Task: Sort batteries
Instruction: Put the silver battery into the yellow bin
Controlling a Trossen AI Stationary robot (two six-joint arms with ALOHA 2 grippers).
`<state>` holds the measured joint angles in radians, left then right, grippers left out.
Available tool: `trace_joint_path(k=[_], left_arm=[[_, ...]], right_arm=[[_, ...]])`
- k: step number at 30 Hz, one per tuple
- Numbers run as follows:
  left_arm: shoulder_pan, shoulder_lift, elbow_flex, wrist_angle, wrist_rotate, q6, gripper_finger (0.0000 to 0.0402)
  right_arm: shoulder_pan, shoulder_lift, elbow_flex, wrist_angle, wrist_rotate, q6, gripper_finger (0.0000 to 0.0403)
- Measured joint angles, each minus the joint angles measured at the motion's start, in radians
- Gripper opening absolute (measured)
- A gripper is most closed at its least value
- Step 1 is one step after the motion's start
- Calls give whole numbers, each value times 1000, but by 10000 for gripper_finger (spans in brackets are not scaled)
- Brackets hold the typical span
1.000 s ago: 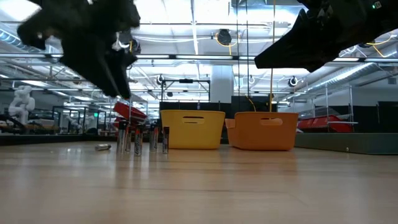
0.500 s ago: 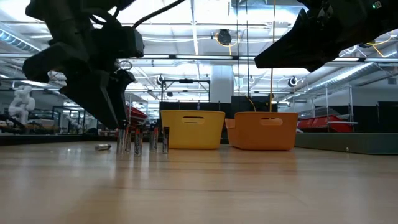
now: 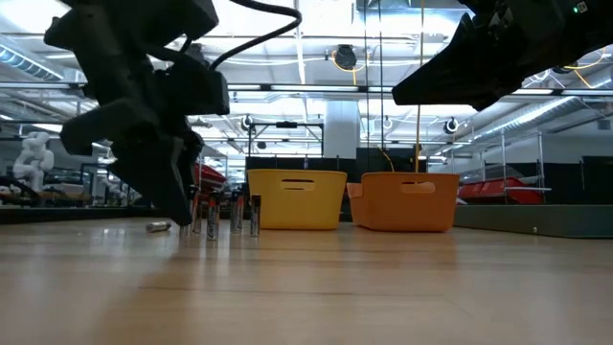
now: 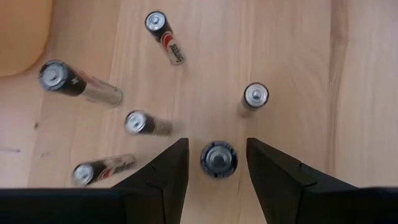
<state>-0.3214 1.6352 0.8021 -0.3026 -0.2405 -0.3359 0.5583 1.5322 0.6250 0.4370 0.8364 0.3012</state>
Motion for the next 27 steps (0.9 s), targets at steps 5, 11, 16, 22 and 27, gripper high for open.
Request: trace_joint_path(k=[5, 11, 16, 22, 27], left_arm=[[-3, 26, 0, 38, -4, -22, 152], [-12, 32, 0, 25, 42, -15, 51], [-21, 30, 1, 27, 93, 2, 52], [-20, -35, 3, 9, 199, 2, 52], [-21, -129, 5, 64, 355, 17, 52]], right_arm=[[0, 0, 0, -1, 0, -5, 79], [0, 0, 0, -5, 0, -6, 79], [0, 0, 0, -11, 0, -6, 79], [0, 0, 0, -10, 0, 5, 79], [-2, 0, 0, -11, -1, 2, 79]])
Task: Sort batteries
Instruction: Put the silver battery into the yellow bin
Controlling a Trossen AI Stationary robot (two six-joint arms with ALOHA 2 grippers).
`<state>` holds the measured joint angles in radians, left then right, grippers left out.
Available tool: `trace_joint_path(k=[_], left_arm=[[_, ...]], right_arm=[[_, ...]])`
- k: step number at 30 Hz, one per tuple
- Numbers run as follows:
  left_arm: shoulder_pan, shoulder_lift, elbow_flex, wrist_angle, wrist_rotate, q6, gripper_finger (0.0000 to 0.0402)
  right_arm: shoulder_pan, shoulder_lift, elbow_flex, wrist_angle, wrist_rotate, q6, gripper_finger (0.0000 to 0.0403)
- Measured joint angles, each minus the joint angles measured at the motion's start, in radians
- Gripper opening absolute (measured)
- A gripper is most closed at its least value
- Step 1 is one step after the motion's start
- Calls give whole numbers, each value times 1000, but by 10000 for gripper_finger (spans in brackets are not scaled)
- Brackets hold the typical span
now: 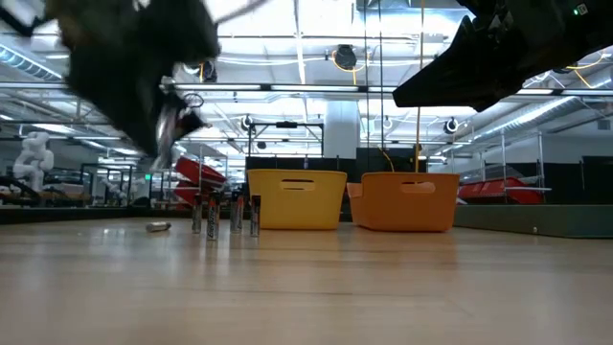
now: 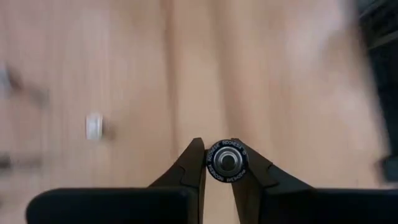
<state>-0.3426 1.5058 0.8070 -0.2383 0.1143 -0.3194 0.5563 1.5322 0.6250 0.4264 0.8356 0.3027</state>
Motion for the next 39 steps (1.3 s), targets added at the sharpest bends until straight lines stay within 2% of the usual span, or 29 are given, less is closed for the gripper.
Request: trace_joint_path(k=[5, 10, 13, 22, 25, 30, 32, 35, 39], left_arm=[[44, -72, 1, 122, -43, 68, 52], [136, -70, 1, 216, -193, 199, 52], [210, -50, 1, 257, -247, 264, 52], [458, -39, 11, 310, -246, 276, 96], [502, -39, 12, 307, -180, 305, 106], [516, -42, 17, 280, -161, 302, 163], [497, -55, 24, 234, -96, 302, 182], [429, -76, 34, 161, -42, 315, 191], [313, -81, 33, 53, -97, 333, 187]], right_arm=[[-5, 0, 0, 7, 0, -1, 79], [-5, 1, 0, 20, 0, 10, 79], [-5, 17, 0, 25, 7, 11, 79], [-10, 96, 0, 113, 1, -2, 79], [-12, 124, 0, 141, -6, -4, 79], [-19, 135, 0, 142, -13, -8, 79], [-20, 134, 0, 146, -28, -8, 79], [-18, 132, 0, 146, -29, -10, 79], [-18, 132, 0, 146, -31, -8, 79]])
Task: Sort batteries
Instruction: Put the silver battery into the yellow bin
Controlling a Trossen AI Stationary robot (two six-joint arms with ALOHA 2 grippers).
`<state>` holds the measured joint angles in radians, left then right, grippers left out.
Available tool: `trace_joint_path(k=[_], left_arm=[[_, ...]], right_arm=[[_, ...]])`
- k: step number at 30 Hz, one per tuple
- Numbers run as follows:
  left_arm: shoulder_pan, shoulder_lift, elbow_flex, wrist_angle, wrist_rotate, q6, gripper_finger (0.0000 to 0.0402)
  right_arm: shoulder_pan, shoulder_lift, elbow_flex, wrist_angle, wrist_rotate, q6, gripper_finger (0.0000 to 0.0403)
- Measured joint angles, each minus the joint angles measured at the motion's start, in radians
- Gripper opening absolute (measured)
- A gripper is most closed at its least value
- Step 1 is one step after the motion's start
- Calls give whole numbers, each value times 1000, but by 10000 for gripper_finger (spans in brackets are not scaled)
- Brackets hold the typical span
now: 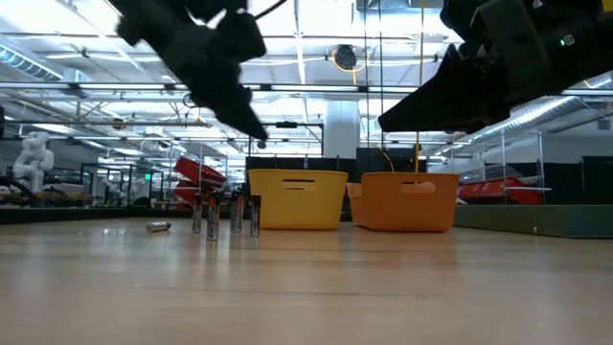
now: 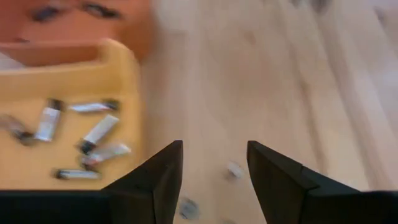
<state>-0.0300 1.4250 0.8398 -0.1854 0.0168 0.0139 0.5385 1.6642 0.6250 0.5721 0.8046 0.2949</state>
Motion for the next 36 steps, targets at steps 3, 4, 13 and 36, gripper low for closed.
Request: trace_joint_path(k=[3, 4, 13, 36], left_arm=[[-92, 0, 0, -53, -37, -6, 180], [-119, 0, 0, -70, -53, -6, 179], [-243, 8, 0, -116, -117, -82, 175], [-301, 188, -2, -6, -217, -137, 175]], right_arm=[[0, 0, 0, 0, 0, 1, 79], [0, -1, 0, 0, 0, 1, 79], [0, -1, 0, 0, 0, 3, 79], [0, -2, 0, 1, 1, 3, 79]])
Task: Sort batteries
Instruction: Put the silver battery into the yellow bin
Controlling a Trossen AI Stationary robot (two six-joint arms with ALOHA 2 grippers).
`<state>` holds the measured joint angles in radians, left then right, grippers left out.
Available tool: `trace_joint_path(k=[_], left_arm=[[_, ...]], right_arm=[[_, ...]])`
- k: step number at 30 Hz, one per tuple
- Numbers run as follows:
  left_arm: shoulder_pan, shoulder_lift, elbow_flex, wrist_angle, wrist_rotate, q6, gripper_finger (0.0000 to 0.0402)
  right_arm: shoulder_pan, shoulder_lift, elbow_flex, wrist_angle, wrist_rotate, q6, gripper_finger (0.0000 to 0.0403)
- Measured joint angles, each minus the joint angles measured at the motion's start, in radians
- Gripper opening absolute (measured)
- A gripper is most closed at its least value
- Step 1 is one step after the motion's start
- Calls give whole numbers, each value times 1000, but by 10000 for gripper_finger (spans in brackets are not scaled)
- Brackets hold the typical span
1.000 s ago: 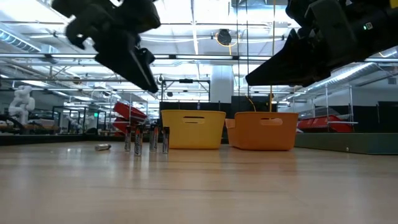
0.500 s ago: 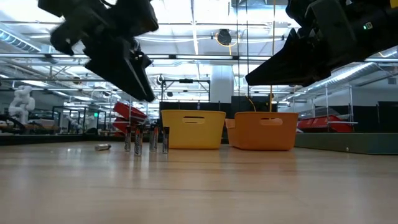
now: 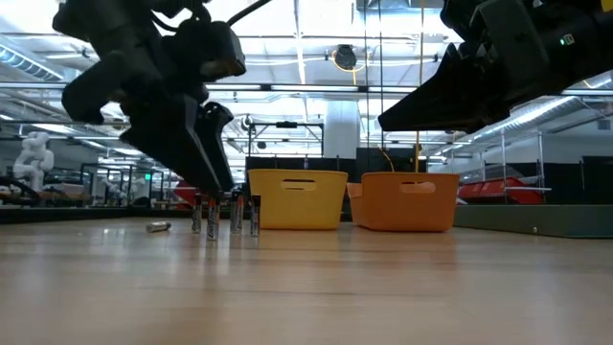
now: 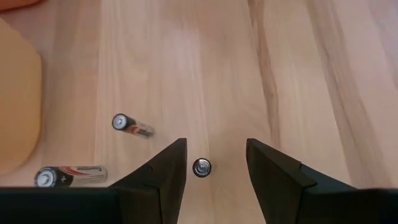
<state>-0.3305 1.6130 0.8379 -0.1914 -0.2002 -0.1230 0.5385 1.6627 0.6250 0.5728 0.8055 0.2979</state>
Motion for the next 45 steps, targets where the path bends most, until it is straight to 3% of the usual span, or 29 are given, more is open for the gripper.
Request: trace_joint_path(k=[15, 18, 22, 23, 31, 38, 45], left_arm=[[-6, 82, 0, 41, -21, 0, 172], [-6, 83, 0, 45, -21, -3, 144], [-5, 83, 0, 41, -21, -3, 45], [-5, 83, 0, 41, -20, -3, 36], [3, 54, 0, 125, 53, -2, 36], [97, 2, 1, 335, 87, 84, 36], [280, 2, 2, 464, 44, 212, 36]], right_arm=[[0, 0, 0, 0, 0, 2, 79], [0, 0, 0, -1, 0, 2, 79], [0, 0, 0, 0, 0, 4, 79], [0, 0, 0, 0, 0, 4, 79], [0, 0, 0, 0, 0, 4, 79], [5, 0, 0, 7, 0, 4, 79], [14, 0, 0, 7, 0, 1, 79]])
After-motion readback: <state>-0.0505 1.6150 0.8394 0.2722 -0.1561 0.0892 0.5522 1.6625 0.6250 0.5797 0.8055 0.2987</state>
